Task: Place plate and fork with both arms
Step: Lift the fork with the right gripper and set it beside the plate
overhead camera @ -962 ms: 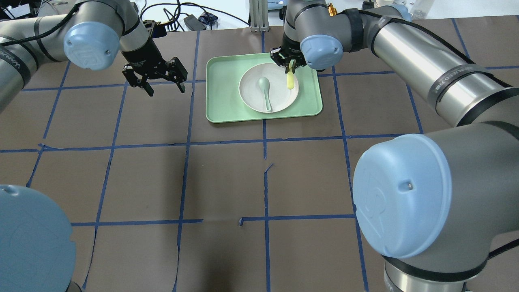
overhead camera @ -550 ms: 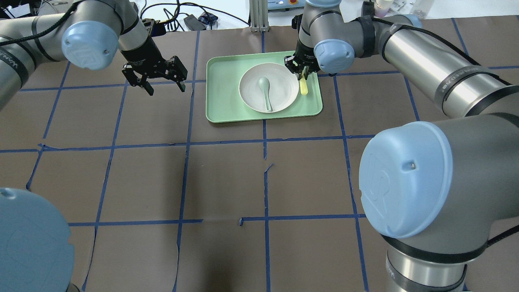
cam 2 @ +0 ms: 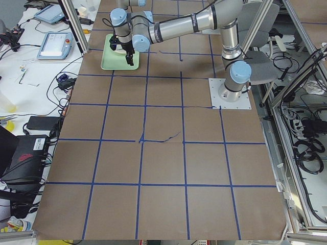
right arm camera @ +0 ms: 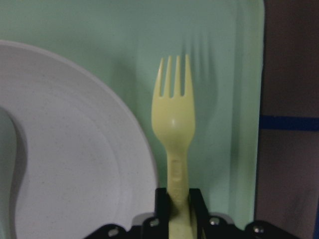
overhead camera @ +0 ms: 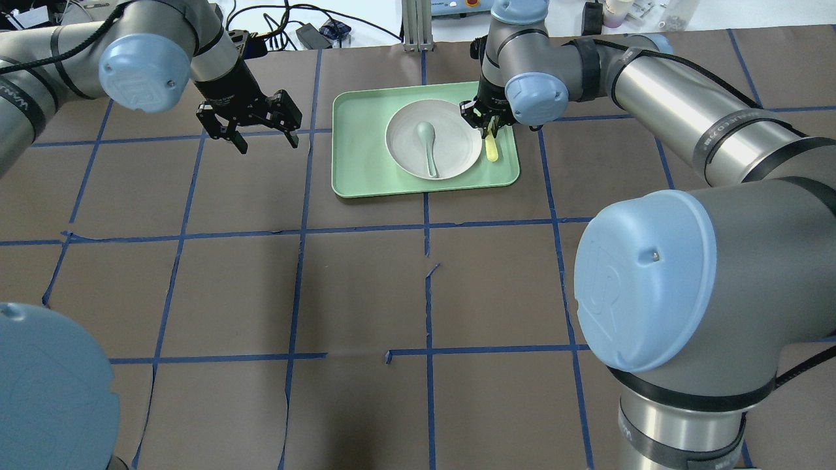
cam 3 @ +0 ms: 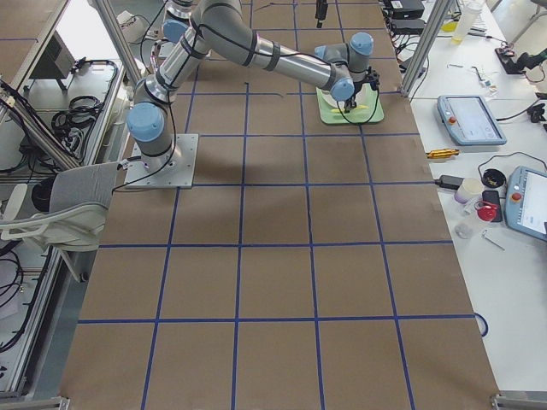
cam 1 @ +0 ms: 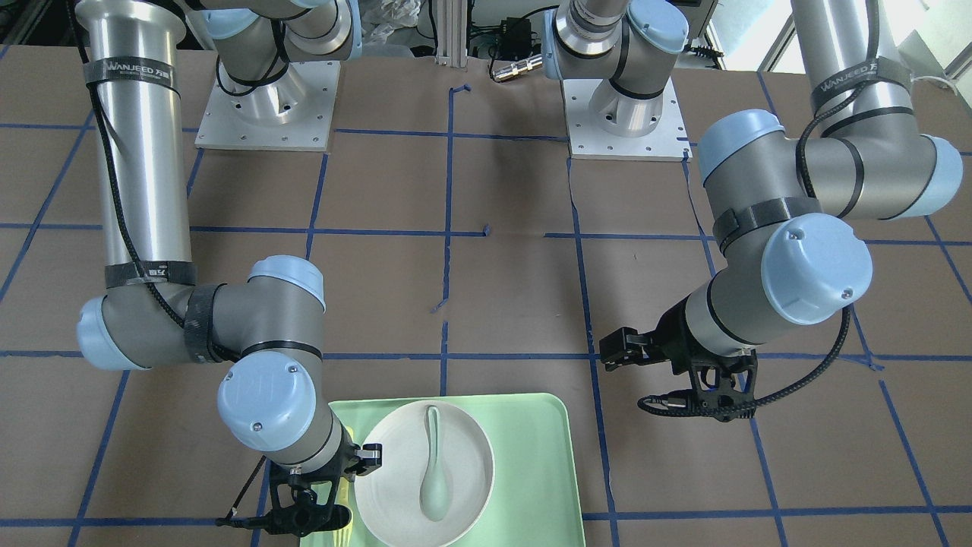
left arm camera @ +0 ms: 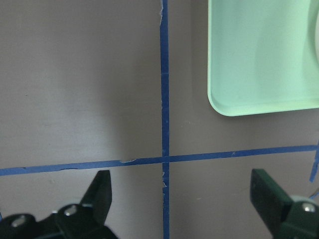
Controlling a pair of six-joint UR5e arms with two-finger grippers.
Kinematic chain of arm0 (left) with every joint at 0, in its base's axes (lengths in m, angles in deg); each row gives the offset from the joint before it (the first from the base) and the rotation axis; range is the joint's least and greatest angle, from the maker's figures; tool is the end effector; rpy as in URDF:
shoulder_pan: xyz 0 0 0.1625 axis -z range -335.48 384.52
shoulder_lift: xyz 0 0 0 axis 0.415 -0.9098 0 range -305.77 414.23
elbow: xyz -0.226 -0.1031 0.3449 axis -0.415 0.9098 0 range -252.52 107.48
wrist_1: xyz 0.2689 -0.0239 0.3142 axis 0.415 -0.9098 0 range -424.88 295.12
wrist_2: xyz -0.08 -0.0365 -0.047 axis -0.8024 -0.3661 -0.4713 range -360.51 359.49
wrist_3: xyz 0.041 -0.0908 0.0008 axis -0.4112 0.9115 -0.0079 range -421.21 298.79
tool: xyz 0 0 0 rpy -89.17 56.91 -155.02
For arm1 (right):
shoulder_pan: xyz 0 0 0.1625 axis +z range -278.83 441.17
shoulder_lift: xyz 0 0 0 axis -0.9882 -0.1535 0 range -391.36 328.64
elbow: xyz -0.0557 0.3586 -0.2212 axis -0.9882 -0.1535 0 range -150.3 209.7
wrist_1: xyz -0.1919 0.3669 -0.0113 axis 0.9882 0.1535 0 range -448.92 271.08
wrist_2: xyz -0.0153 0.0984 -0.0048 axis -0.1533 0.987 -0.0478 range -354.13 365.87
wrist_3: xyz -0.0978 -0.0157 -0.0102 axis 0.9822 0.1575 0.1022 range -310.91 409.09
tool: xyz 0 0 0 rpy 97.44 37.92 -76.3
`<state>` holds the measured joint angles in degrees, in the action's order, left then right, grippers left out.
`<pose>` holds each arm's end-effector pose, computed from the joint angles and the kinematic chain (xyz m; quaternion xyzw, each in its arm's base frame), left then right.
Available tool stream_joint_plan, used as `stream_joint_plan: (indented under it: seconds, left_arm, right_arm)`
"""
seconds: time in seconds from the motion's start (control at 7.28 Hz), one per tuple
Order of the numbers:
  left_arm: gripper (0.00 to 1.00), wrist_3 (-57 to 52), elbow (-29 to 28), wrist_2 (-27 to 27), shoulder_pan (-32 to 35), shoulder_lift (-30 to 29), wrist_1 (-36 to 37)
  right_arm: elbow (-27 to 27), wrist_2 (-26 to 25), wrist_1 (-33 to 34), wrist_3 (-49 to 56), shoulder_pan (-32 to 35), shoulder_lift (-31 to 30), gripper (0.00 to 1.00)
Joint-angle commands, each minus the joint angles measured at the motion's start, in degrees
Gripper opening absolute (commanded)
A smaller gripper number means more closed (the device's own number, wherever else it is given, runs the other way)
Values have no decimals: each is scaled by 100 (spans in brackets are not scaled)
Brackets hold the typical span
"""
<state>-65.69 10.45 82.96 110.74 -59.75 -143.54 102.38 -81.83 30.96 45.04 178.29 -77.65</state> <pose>-0.1024 -0.6456 0.3281 -0.0034 -0.9972 -0.0447 0.0602 0.2293 -0.7278 0.2022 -0.0274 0.9990 -0.0283 0.0229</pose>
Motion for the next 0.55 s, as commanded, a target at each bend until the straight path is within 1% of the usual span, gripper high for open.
stream_joint_plan:
  seconds: [0.0,0.14,0.27,0.41]
  left_arm:
    - [100,0,0,-7,0,-1,0]
    - [100,0,0,2,0,-1,0]
    - [100,0,8,11,0,-1,0]
    - [100,0,8,19,0,-1,0]
  right_arm:
    - [97,-18,0,-192,0,-12,62]
    - [98,-10,0,-193,0,-38,78]
    - [72,-10,0,-202,0,-64,80]
    - [45,-1,0,-193,-26,-73,90]
